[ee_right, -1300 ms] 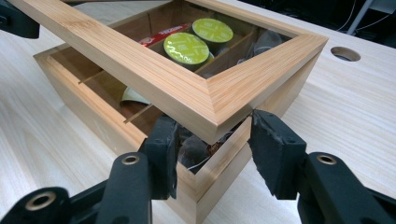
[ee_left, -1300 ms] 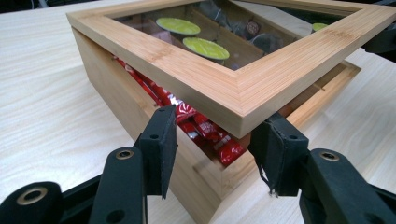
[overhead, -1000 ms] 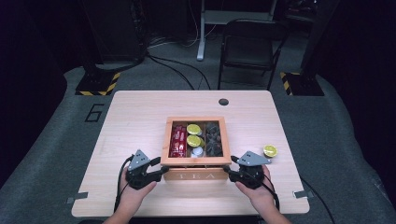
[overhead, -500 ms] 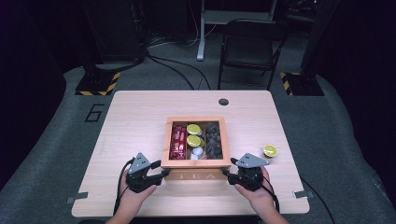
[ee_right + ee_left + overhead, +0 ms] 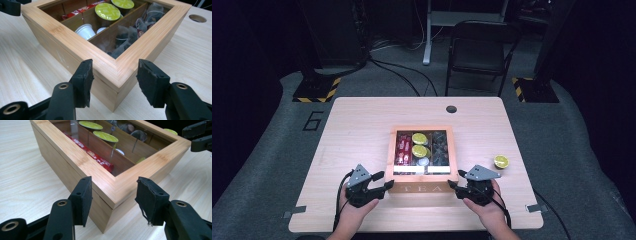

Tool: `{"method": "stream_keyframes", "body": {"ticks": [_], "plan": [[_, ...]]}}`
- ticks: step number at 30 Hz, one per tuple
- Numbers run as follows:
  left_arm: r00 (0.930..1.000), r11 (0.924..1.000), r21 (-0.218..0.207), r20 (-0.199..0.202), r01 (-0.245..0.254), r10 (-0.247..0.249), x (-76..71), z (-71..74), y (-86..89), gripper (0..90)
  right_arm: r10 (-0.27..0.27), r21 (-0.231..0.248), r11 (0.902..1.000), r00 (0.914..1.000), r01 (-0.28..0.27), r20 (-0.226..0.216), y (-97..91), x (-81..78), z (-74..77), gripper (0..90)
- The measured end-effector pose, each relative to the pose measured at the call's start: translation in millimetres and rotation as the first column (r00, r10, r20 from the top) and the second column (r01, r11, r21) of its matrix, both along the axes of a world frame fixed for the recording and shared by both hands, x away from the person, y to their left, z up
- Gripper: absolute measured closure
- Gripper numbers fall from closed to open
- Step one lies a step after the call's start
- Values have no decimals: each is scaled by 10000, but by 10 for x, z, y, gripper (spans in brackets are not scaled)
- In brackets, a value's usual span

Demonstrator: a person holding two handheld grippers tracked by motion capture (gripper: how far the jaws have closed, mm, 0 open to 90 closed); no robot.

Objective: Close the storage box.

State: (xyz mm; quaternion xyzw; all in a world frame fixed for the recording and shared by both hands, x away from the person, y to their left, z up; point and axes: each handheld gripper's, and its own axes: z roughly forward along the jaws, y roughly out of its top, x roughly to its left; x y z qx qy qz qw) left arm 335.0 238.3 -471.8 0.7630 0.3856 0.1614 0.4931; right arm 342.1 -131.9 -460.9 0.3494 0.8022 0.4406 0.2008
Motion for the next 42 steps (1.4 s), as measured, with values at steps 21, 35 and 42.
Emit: {"method": "stream_keyframes", "body": {"ticks": [21,35,42], "plan": [[9997,9996,-268,-227,-34,28,91,71,140,394,-221,474,9986,9997,218,53,-109,33,72,385],[9974,9982,-242,-493,-545,532,194,31,300,394,-1068,254,9940,9943,1067,6,-361,137,28,381],[9956,9967,-384,-628,-719,694,202,15,328,383,-1378,402,9895,9903,1385,-199,-444,176,-6,380]]}}
